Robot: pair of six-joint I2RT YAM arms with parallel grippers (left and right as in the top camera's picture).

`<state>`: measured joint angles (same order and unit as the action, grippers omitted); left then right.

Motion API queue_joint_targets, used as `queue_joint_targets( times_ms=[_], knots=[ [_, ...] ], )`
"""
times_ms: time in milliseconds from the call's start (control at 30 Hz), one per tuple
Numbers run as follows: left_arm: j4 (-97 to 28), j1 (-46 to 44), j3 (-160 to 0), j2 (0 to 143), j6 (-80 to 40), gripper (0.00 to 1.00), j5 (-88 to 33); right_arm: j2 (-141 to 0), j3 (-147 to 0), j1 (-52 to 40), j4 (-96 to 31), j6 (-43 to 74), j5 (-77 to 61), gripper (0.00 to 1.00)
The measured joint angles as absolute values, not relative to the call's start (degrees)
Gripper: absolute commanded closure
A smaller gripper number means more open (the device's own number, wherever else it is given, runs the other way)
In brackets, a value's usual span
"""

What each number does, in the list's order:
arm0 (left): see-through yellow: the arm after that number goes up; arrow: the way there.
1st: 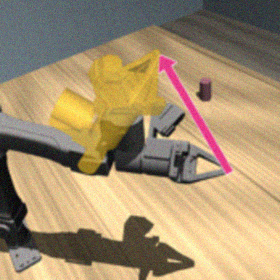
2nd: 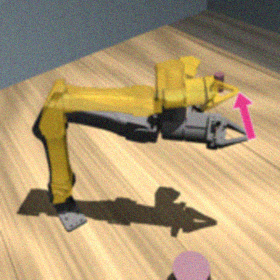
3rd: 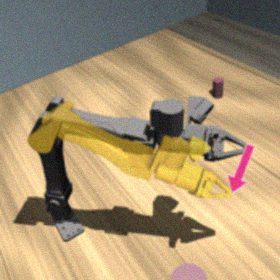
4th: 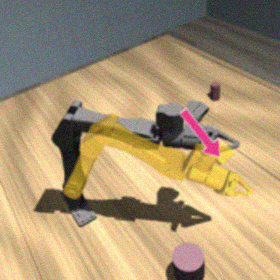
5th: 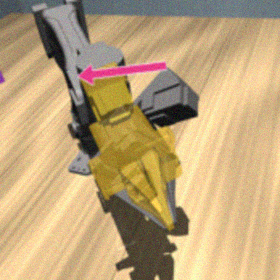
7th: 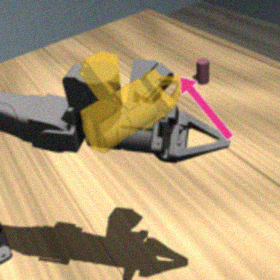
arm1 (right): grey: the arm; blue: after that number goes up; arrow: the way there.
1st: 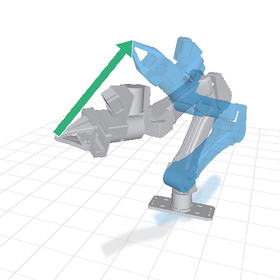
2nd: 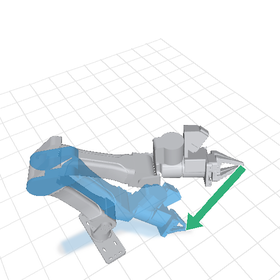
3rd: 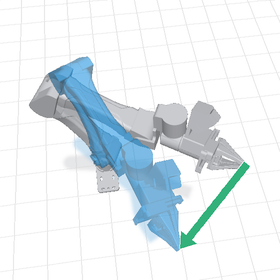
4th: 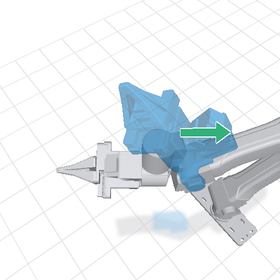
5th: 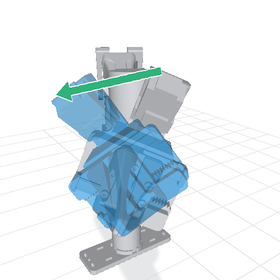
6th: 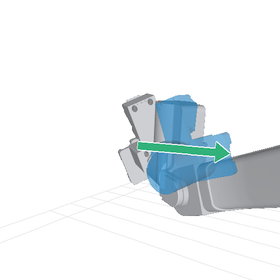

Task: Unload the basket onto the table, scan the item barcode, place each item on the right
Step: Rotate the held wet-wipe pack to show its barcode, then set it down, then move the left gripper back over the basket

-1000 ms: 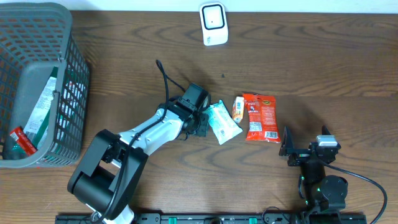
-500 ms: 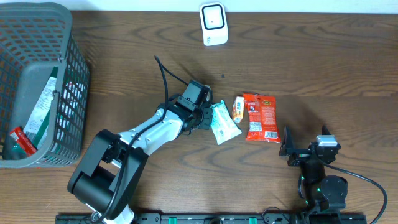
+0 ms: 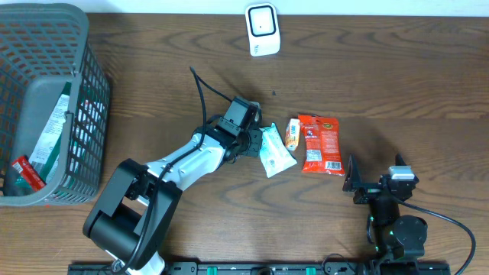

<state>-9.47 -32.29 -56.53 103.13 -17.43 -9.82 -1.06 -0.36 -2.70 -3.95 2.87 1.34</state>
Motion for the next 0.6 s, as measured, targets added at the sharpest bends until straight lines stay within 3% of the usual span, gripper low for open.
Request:
queue_joint_targets(
  times_ms=[200,600],
  knots=[
    [-13.8,-30.72,-56.53,103.13,-19.55,0.92,-6.66,-1.06,-0.36,-2.7,-3.95,2.85,1.32,0.01],
    [-11.27,-36.05,-56.53,104.92,-22.22,0.92,-6.02,-1.06,-0.36,-2.7,-3.95,2.87,1.34,0.01]
  ],
)
